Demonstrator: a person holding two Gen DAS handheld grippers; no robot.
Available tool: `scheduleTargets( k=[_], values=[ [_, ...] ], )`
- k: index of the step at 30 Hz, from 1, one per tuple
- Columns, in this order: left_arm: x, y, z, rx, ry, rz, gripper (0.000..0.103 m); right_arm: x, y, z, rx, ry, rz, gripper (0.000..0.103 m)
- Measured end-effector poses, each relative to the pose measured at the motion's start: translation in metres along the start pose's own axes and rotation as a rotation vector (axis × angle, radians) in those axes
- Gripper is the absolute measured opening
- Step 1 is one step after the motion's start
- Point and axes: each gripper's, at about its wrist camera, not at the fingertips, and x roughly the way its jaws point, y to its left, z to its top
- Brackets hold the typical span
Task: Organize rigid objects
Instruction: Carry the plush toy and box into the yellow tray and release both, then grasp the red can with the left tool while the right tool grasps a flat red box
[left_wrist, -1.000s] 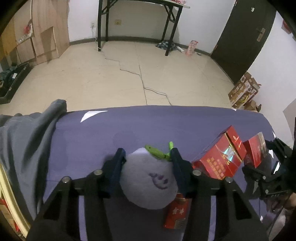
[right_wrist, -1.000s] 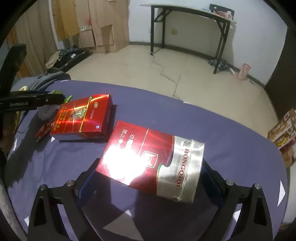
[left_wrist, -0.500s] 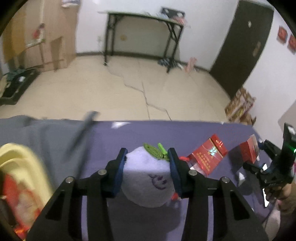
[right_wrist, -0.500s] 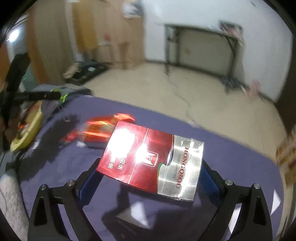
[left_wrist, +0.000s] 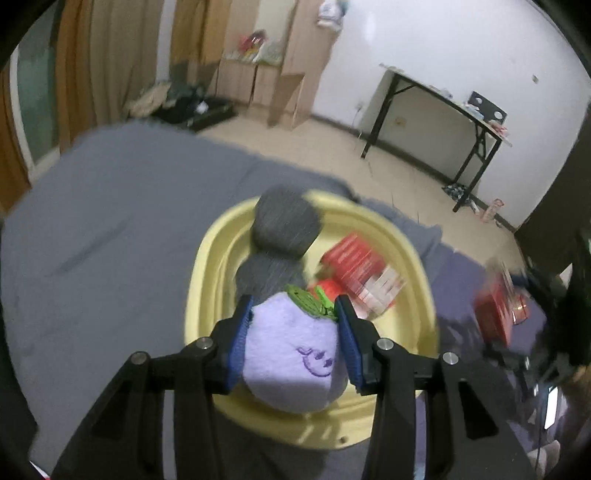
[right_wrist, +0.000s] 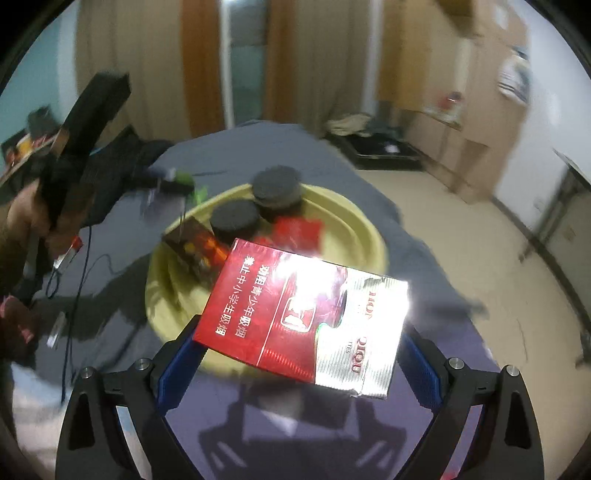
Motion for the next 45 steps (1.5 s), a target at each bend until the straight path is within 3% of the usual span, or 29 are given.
scheduleTargets(
  k=[5,11,16,17,19,21,23,26,29,32,35,39,45],
  values=[
    [0.035,0.012,-0.008,-0.026,0.041,-0.080,0.046,0.071,0.001,0.044,0.024,0.102,0.012,0.096],
    [0.042,0.016,-0.010,-0.036,0.032,-0.107,0.048,0.110,0.009,0.061,0.006,0.151,-0.010,0.096],
    [0.039,0.014,-0.010,-0.019,0.022,-0.100,0.051,0.144,0.007,0.056,0.013,0.187,-0.025,0.097],
    [0.041,0.013,-0.008,-0.021,0.017,-0.095,0.057,0.145,0.007,0.055,0.018,0.188,-0.028,0.097],
    [0.038,0.013,-0.007,-0.029,0.012,-0.064,0.091,0.147,0.006,0.054,0.042,0.180,-0.010,0.101],
    [0.028,0.010,-0.005,-0.043,-0.040,-0.051,0.101,0.133,0.002,0.053,0.066,0.147,0.002,0.103],
    [0.015,-0.001,-0.001,-0.028,-0.094,-0.050,0.103,0.108,-0.003,0.048,0.089,0.126,-0.017,0.102],
    [-0.002,-0.038,0.011,0.024,-0.144,-0.086,0.103,0.045,-0.029,0.024,0.142,0.064,-0.072,0.102],
    [0.004,-0.091,0.019,0.101,-0.132,-0.146,0.103,-0.012,-0.064,-0.008,0.234,0.026,-0.167,0.103],
    [0.036,-0.152,0.019,0.158,-0.019,-0.228,0.103,-0.072,-0.104,-0.057,0.339,-0.012,-0.332,0.103],
    [0.073,-0.221,0.011,0.276,0.103,-0.252,0.103,-0.108,-0.136,-0.120,0.453,0.046,-0.455,0.103],
    [0.117,-0.303,-0.018,0.423,0.249,-0.295,0.103,-0.111,-0.150,-0.182,0.562,0.111,-0.444,0.103],
    [0.146,-0.369,-0.048,0.619,0.287,-0.269,0.102,-0.097,-0.153,-0.209,0.655,0.103,-0.376,0.102]
  ],
)
